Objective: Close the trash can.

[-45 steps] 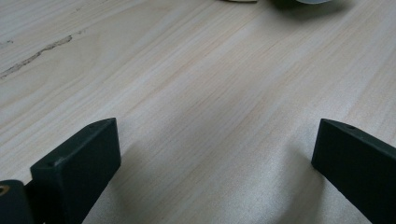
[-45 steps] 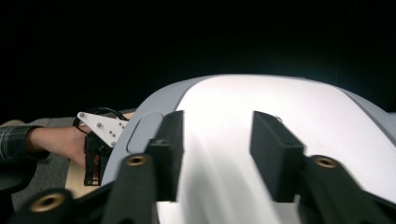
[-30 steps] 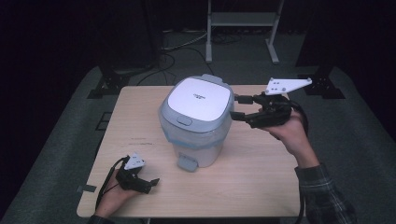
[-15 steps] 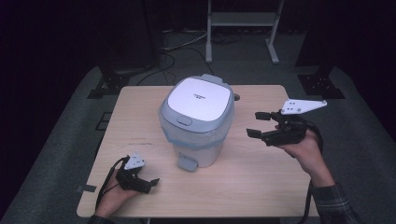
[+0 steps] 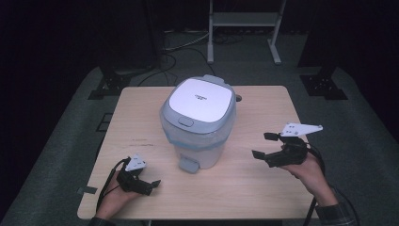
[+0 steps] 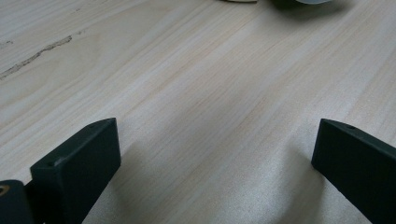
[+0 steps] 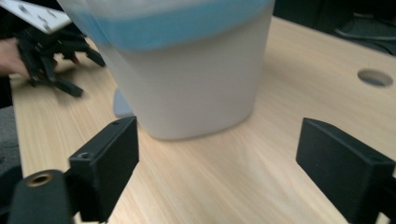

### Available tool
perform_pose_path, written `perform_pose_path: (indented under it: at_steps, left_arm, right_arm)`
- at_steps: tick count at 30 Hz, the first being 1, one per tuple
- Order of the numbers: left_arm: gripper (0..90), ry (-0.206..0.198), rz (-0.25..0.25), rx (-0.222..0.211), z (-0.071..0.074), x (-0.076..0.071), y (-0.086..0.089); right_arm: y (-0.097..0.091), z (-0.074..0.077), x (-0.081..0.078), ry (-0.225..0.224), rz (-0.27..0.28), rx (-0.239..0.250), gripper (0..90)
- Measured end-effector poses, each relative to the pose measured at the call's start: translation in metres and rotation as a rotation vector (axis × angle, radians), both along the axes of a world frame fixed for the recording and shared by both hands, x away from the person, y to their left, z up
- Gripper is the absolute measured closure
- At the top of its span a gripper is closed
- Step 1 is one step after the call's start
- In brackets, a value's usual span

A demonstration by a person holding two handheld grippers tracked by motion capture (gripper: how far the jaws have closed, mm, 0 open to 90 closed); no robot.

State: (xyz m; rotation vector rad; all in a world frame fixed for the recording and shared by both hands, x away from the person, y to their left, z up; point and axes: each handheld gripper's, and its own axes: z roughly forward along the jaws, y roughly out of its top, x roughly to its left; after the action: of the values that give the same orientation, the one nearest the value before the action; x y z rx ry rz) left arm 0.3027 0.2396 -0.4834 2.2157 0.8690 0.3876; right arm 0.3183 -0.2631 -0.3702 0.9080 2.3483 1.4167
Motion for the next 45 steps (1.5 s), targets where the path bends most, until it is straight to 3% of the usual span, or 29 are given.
perform_pose_path:
  at_steps: [12,20,31,45]
  left_arm:
    - [0.2,-0.001,-0.004,0.002,0.0,0.0,0.0]
    - [0.2,-0.001,-0.003,-0.001,0.0,0.0,0.0]
    - [0.2,-0.001,-0.007,-0.001,0.0,-0.001,0.0]
    - [0.2,-0.001,-0.013,-0.002,0.0,-0.001,0.0]
  right_arm:
    - [-0.008,-0.045,-0.012,0.072,-0.024,-0.037,0.3]
    - [-0.013,-0.074,-0.02,0.068,-0.055,-0.113,0.3]
    - [-0.024,-0.097,-0.025,0.088,-0.107,-0.168,0.3]
    - [-0.024,-0.117,-0.02,0.123,-0.13,-0.238,0.0]
